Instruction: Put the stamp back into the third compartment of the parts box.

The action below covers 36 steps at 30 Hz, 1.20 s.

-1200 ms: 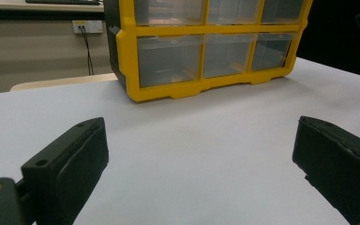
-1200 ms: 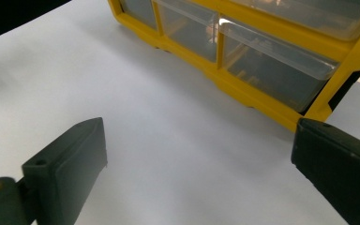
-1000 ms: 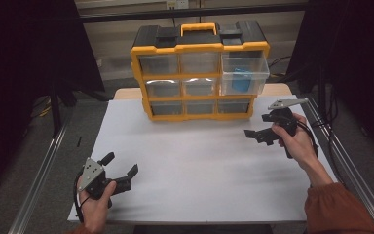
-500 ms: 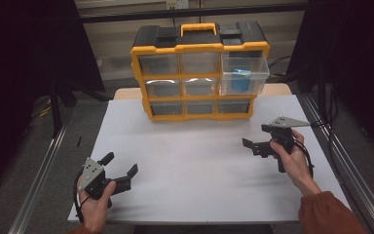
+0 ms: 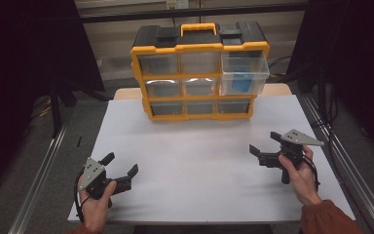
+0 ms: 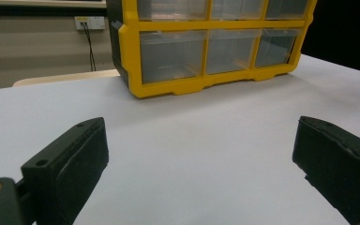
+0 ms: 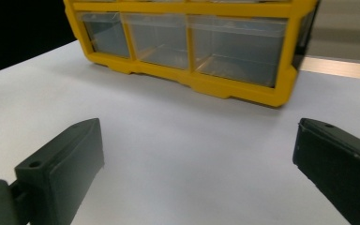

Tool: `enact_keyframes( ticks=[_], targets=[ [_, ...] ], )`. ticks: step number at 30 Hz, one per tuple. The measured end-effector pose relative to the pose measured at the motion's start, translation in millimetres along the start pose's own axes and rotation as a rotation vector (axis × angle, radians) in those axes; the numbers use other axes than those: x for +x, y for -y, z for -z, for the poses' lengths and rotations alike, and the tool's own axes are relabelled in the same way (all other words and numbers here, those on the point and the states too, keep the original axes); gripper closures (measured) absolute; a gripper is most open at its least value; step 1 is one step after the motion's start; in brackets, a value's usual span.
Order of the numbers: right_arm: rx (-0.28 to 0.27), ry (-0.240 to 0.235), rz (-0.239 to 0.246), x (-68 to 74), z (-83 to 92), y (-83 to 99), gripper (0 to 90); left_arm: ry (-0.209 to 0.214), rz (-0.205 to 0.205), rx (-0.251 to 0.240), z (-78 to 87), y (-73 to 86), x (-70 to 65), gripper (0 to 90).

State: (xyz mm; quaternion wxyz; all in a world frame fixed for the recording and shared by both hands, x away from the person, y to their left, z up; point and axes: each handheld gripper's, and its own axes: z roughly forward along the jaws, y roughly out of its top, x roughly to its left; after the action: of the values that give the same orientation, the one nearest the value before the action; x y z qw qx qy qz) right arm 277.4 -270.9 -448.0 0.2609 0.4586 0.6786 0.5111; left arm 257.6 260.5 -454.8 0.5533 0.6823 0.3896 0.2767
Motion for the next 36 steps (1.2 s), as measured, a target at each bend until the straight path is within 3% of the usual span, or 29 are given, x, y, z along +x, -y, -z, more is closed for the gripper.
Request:
enact_keyframes(
  ticks=[4,6,8,10,23,28,36],
  targets=[
    [-0.036,0.046,-0.009,-1.6,12.6,5.4,2.4,0.002,0.003,-0.001,0.5,0.1,0.9,3.9],
    [-0.044,0.066,-0.015,-2.8,19.3,9.1,2.4,-0.005,0.053,-0.04,-1.7,0.5,-2.7,3.9],
    [-0.052,0.075,-0.023,-4.0,24.2,11.9,2.5,-0.007,0.054,-0.039,-1.6,0.6,-2.7,3.9],
    [-0.067,0.088,-0.032,-5.0,30.0,15.5,2.5,0.002,0.005,0.0,1.9,0.2,1.2,3.9],
    [-0.118,0.163,-0.031,-9.9,61.7,32.1,2.6,0.004,0.006,-0.015,4.8,0.7,0.5,3.9],
    [-0.097,0.148,-0.029,-9.2,68.5,39.4,1.6,0.003,0.024,-0.029,4.3,0.7,0.2,3.9],
    [-0.119,0.148,-0.031,-13.5,63.1,37.8,2.2,0.001,0.045,-0.038,3.5,-0.6,0.9,4.0]
  ],
)
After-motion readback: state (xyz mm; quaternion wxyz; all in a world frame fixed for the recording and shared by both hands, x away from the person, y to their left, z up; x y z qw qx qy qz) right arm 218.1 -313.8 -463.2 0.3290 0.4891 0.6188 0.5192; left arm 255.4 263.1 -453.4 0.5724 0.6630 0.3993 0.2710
